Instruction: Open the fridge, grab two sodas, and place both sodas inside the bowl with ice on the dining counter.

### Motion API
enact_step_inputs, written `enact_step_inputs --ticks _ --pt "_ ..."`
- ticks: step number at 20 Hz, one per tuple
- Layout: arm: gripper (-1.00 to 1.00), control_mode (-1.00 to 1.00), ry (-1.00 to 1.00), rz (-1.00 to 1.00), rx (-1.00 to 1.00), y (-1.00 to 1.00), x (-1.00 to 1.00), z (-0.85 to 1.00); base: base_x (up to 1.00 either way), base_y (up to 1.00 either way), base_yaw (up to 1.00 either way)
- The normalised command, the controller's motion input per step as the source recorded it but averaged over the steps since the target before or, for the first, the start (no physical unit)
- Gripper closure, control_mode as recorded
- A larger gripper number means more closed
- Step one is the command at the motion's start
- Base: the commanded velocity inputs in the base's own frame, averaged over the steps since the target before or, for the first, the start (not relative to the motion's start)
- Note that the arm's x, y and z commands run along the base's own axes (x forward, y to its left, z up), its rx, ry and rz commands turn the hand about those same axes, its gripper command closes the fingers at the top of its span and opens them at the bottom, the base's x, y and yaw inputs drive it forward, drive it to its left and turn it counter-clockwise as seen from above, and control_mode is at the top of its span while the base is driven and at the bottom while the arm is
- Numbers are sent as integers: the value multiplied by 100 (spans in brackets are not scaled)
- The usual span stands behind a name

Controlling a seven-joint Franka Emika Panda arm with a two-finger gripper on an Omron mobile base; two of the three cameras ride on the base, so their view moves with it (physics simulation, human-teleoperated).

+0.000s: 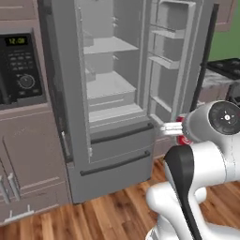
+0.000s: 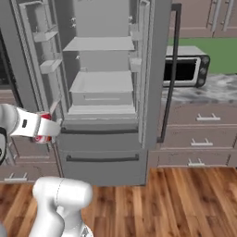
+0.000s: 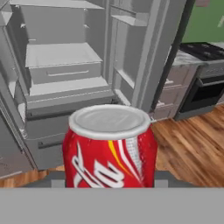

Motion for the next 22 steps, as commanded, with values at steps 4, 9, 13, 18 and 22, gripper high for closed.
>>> enact_step_inputs --ticks 4,9,13,18,22 --pt "100 100 0 0 0 0 0 0 -84 21 -34" --pt "100 100 0 0 0 0 0 0 -84 12 -36" --pt "100 100 0 0 0 0 0 0 -80 0 -39" --pt "100 100 0 0 0 0 0 0 -76 0 -42" --pt "100 100 0 0 0 0 0 0 -53 -21 -39"
